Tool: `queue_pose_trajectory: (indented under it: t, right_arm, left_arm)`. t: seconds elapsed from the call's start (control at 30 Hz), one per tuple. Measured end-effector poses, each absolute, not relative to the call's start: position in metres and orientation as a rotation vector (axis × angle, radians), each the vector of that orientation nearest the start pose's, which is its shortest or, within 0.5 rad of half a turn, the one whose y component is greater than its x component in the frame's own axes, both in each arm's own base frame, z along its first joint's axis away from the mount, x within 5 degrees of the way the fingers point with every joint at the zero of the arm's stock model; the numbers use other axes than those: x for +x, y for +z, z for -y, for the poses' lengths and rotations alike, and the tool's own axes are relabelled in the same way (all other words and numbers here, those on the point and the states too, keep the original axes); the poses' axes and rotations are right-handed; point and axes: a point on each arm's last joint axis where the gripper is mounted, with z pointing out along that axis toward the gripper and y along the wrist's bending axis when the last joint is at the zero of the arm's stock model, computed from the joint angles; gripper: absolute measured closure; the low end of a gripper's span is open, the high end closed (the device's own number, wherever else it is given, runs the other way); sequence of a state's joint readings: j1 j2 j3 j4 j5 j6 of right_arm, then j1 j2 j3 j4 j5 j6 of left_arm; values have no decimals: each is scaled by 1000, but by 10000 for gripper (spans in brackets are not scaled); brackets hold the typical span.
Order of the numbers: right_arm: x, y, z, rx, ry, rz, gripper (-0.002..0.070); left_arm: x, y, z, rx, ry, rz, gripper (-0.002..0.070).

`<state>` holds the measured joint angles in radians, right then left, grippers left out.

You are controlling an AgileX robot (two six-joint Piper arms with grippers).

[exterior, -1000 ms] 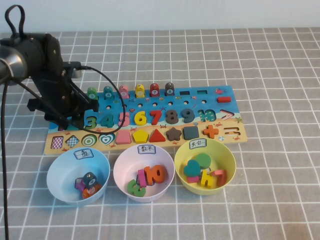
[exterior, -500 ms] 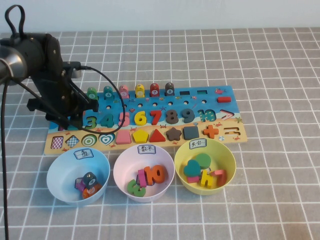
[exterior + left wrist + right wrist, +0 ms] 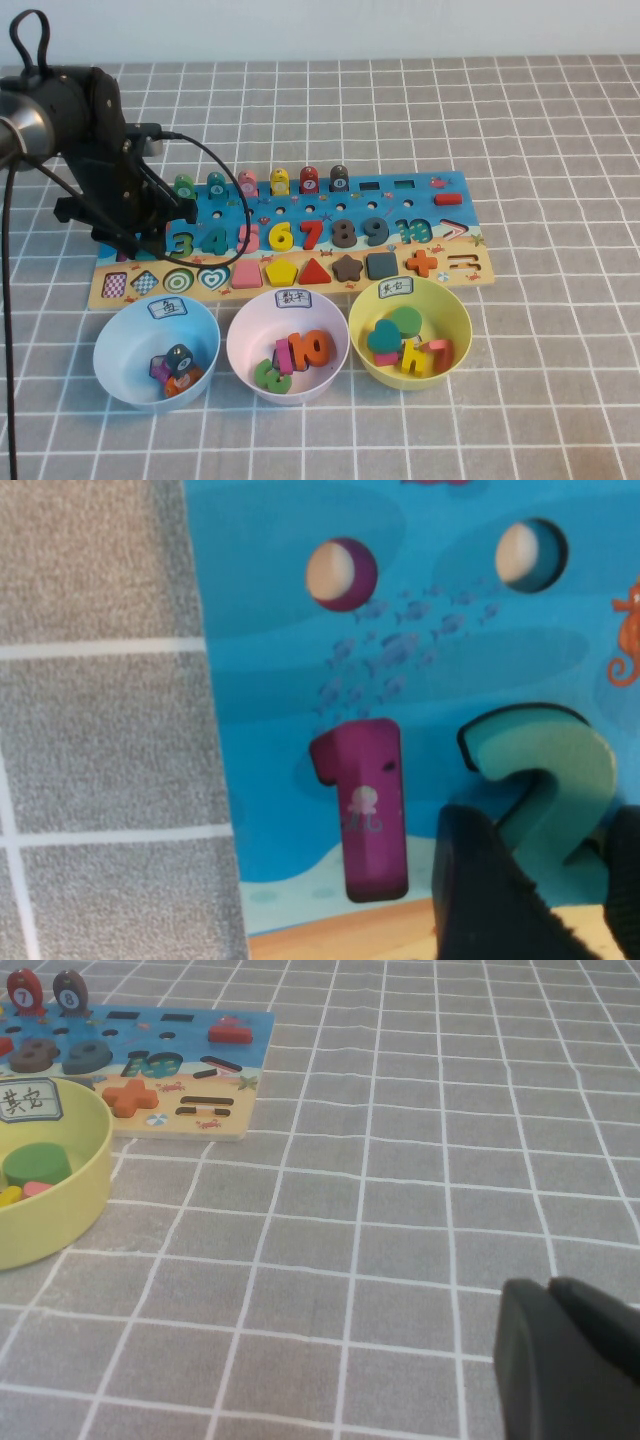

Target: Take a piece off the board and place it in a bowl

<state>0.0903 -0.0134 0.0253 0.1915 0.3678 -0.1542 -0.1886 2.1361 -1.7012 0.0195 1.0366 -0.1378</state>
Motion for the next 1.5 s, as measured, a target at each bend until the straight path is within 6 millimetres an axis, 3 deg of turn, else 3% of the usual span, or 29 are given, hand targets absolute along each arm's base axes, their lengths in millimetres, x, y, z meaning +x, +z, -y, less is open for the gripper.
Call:
queue_pose_trajectory:
  t: [0.73,0.87,1.03,1.2,1.5]
  right_arm:
    - [52,173,-11,-108,143,-1856,694]
    - [52,173,-11,-108,143,-1856,694]
    - [52,173,-11,-108,143,-1856,694]
    - [52,173,-11,-108,143,-1856,694]
    - [52,173,-11,-108,143,-1856,694]
  left_arm:
    - [436,214,84,91,-12,-2993,454]
    - [427,234,90,136,-5,-2970,454]
    - [402,266,95,216,-14,-2921,454]
    - [358,296,97,267,-23,-2890,454]
    - [284,303,122,464,-63,-2904,454]
